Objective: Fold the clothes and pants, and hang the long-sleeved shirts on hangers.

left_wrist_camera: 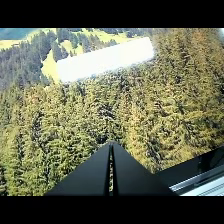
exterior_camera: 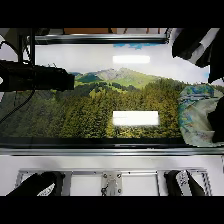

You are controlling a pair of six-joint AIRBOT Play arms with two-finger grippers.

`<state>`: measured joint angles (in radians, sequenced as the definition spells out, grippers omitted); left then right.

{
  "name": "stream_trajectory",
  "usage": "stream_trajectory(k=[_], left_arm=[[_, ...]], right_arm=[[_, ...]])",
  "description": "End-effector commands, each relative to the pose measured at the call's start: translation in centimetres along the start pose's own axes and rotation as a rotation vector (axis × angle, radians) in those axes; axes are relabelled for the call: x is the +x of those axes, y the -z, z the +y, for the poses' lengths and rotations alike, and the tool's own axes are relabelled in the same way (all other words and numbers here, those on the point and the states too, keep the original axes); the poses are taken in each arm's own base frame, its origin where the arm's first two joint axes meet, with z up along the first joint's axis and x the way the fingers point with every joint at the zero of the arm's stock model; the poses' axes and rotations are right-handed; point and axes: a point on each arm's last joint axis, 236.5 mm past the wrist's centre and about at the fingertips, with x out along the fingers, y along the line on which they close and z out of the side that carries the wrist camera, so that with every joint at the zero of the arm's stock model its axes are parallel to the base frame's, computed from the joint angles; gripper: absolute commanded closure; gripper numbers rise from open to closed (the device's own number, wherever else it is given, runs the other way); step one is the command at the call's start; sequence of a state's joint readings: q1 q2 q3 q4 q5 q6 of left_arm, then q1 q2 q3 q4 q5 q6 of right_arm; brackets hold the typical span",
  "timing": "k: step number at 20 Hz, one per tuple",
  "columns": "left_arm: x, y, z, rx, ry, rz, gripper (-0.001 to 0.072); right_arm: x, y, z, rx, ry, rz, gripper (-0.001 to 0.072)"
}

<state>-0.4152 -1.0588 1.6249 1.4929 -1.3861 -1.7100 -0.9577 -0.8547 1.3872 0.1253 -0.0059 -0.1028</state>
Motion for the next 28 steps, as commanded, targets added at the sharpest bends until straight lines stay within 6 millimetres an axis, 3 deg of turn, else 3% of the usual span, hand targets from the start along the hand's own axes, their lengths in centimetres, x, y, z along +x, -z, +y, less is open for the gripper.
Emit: stream_trajectory(k=[1, 2, 3, 4, 6, 7, 10, 12, 14, 16, 18, 20, 23, 27, 28], left_arm=[[0.0, -0.4, -0.1, 0.002, 0.003, -0.018, 0.0694], [0.0, -1.0, -0.2, 0.001, 0.009, -0.042, 0.0694], [0.0, -1.6, -0.3, 0.001, 0.012, -0.068, 0.0694], [-0.1, -2.1, -0.4, 0.001, 0.016, -0.088, 0.0694], [-0.1, -2.6, -0.4, -0.001, 0.017, -0.109, 0.0694], [0.1, -2.7, -0.4, -0.005, 0.020, -0.119, 0.0694], [1.6, -2.2, -1.4, -0.079, 0.111, -0.160, 0.0694], [2.9, -1.8, -2.0, -0.170, 0.203, -0.186, 0.0694], [4.0, -1.3, -2.2, -0.245, 0.285, -0.184, 0.0694], [4.8, -0.3, -2.1, -0.272, 0.324, -0.153, 0.0694], [5.4, 0.8, -2.0, -0.274, 0.328, -0.119, 0.0694], [5.9, 1.4, -2.5, -0.254, 0.334, -0.103, 0.0694], [6.8, 2.9, -3.7, -0.221, 0.349, -0.062, 0.0694], [7.4, 3.9, -4.7, -0.207, 0.363, -0.038, 0.0694], [7.4, 3.6, -4.6, -0.210, 0.362, -0.049, 0.0694]], right_arm=[[-3.8, -3.5, 10.6, 0.057, -0.468, -0.075, 0.0073], [-5.9, -3.6, 14.4, 0.099, -0.648, -0.070, 0.0156], [-7.4, -3.3, 16.9, 0.164, -0.762, -0.048, 0.0331], [-8.5, -2.8, 19.3, 0.224, -0.841, -0.026, 0.0397], [-11.9, -1.7, 25.0, 0.305, -1.010, 0.020, 0.0393], [-14.5, -1.0, 28.3, 0.329, -1.115, 0.064, 0.0393], [-25.4, 0.8, 37.8, 0.301, -1.467, 0.206, 0.0393], [-32.7, 1.3, 42.5, 0.317, -1.658, 0.296, 0.0394], [-39.2, 1.9, 45.9, 0.378, -1.809, 0.416, 0.0394], [-45.4, 3.4, 47.4, 0.405, -1.973, 0.572, 0.0394], [-51.2, 5.4, 46.7, 0.385, -2.172, 0.737, 0.0396], [-54.5, 7.5, 45.6, 0.395, -2.265, 0.972, 0.0398], [-56.7, 10.1, 44.7, 0.338, -2.303, 1.148, 0.0398], [-56.9, 10.3, 44.4, 0.329, -2.301, 1.180, 0.0423], [-57.0, 10.3, 44.3, 0.329, -2.310, 1.182, 0.0562]])
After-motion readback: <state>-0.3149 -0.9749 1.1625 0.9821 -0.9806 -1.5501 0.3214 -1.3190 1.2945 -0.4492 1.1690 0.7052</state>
